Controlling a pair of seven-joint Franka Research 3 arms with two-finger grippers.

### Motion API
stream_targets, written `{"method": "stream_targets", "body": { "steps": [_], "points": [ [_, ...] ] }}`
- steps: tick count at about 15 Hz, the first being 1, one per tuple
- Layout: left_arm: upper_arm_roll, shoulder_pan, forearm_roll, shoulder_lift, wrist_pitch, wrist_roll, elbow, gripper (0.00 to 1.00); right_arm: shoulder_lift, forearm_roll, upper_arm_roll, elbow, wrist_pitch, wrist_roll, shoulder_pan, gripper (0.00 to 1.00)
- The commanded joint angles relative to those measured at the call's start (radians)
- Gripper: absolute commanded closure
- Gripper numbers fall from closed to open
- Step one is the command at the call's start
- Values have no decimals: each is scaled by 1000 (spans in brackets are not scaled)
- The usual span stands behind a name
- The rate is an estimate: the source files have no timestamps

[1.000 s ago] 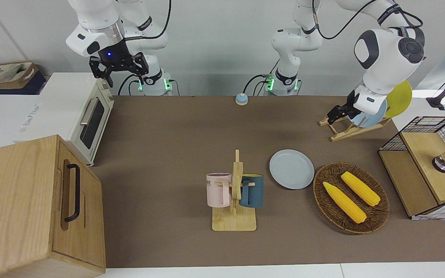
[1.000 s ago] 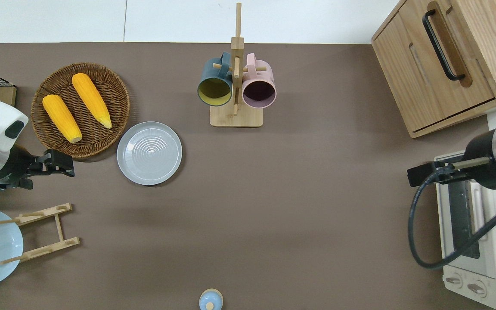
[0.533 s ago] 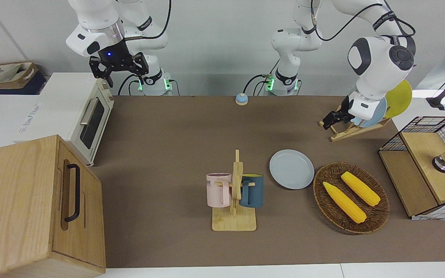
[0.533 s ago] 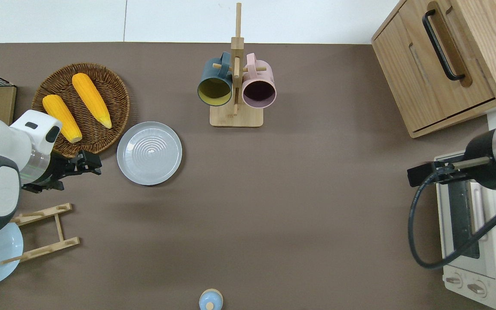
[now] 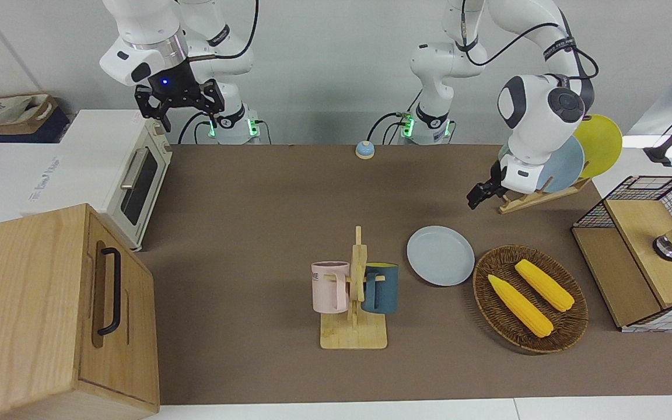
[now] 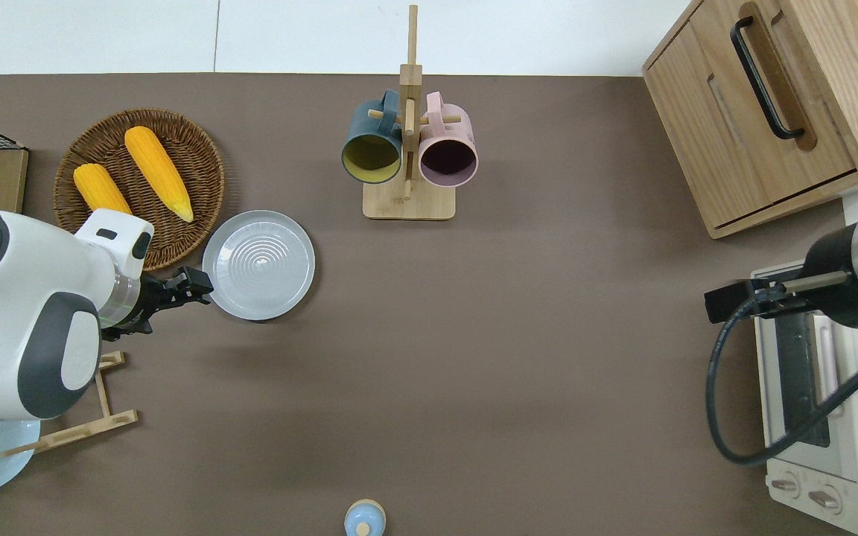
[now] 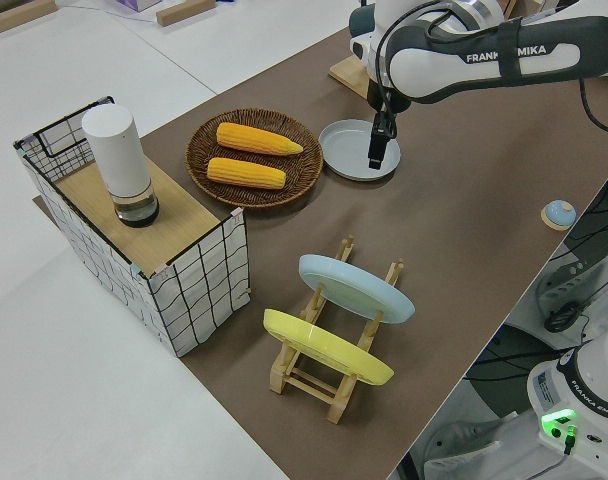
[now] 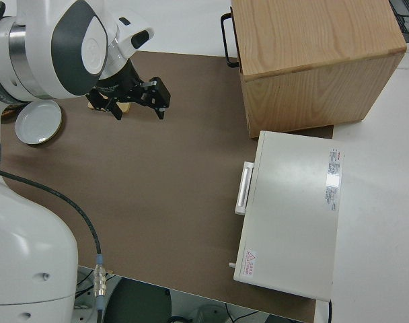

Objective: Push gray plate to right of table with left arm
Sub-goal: 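Lower the left gripper against the gray plate's edge nearest the basket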

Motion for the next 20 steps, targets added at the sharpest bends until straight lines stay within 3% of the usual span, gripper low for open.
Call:
{"method": "stream_targets", "body": {
  "steps": [1, 20],
  "points": [
    [7, -15, -5, -20, 63, -39, -61, 36, -6, 10, 15, 4, -12, 0, -20, 17],
    [-11, -21, 1, 66, 281, -42, -154, 9, -6, 10, 15, 4, -12, 1, -20, 17]
  ]
}}
